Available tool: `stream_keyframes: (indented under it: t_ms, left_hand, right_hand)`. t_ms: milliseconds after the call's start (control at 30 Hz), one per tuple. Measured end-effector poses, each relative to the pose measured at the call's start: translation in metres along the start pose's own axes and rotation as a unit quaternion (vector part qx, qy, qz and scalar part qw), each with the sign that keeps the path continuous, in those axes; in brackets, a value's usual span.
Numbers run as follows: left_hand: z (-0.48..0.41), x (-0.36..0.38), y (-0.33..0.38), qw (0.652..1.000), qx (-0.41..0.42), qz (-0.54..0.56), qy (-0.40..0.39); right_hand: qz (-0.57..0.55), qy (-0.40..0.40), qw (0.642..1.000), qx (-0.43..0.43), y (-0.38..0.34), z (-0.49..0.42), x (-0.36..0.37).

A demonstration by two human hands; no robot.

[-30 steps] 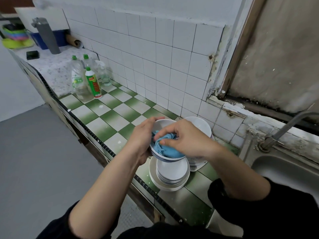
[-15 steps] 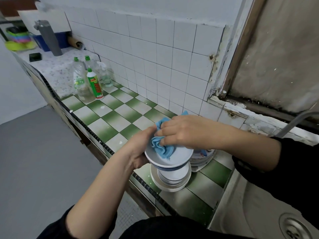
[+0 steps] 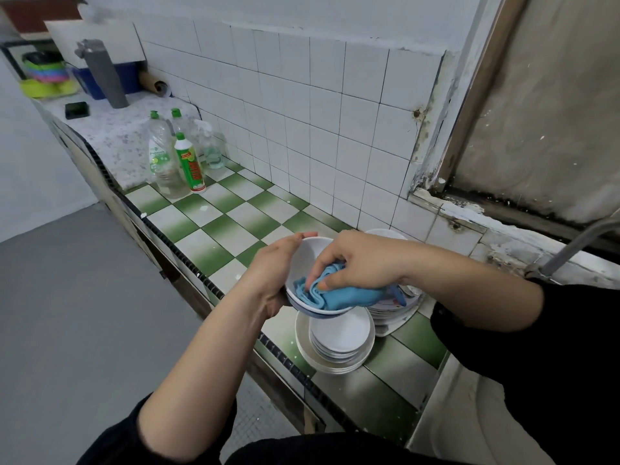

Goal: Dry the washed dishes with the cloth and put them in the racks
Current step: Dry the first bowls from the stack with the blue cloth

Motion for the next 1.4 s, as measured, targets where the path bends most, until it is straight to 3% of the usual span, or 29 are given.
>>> stream_keyframes:
  t_ms: [100,267,333,433,533,600,700,800,867,967,1100,1200,1300,1400]
  left_hand:
    - [0.0,-0.002,-0.001,1.0,0.009,0.004,0.01]
    - [-0.001,-0.009,-0.005,1.0,-0.018,0.002,-0.006]
    - [-0.002,-0.006,-0.007,1.0,-0.021,0.012,-0.01]
    - [-0.003,-0.006,-0.007,0.999,-0.025,0.031,-0.001]
    - [-0.003,-0.015,-0.005,0.998,-0.052,0.017,0.009]
    - [-0.004,-0.016,-0.002,0.997,-0.078,0.012,-0.008]
    - [0.002,-0.011,0.01,0.994,-0.107,-0.003,-0.034]
    - [0.0,-0.019,0.02,0.99,-0.104,-0.06,-0.074]
    - [-0.003,-0.03,0.023,0.987,-0.07,-0.12,-0.076]
    - [-0.005,-0.041,0.029,0.967,0.05,-0.222,-0.115]
    - [0.003,-0.04,0.035,0.941,0.202,-0.153,-0.223]
    - [0.017,-0.029,0.034,0.931,0.224,-0.097,-0.272]
    - [0.015,-0.019,0.024,0.955,0.214,-0.053,-0.2]
    - [0.012,-0.012,0.016,0.971,0.183,-0.069,-0.139]
  right_hand:
    - [-0.068,0.046,0.996,0.026,0.002,-0.009,0.011]
    - [0.093,-0.072,0.993,-0.011,-0.007,0.0,-0.004]
    - [0.077,-0.051,0.996,-0.008,-0.008,-0.003,-0.003]
    - [-0.028,0.047,0.998,0.004,-0.009,-0.011,0.012]
    - [-0.064,0.002,0.998,0.002,-0.01,-0.005,0.015]
    - [-0.012,-0.038,0.999,-0.005,-0.01,0.0,0.012]
    - [0.047,0.023,0.998,-0.03,-0.011,-0.003,0.008]
    - [-0.057,0.052,0.996,-0.041,-0.004,0.001,-0.001]
    - [-0.213,0.044,0.975,-0.049,0.005,0.008,-0.007]
    - [-0.417,0.031,0.903,-0.101,0.016,0.015,-0.011]
    - [-0.536,0.042,0.83,-0.145,0.026,0.018,-0.02]
    - [-0.58,0.128,0.794,-0.131,0.034,0.019,-0.029]
    - [-0.57,0.235,0.774,-0.144,0.036,0.027,-0.036]
    - [-0.476,0.333,0.802,-0.141,0.029,0.04,-0.039]
Point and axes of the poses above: each hand's wrist, its own z-axis away from the middle knuckle, its own x-axis out of the palm, y = z × x, the point moved 2 cm from there along -z, towards the middle knuckle, and after that the axes turned 3 degrees about -y, right-handed, at the moved point
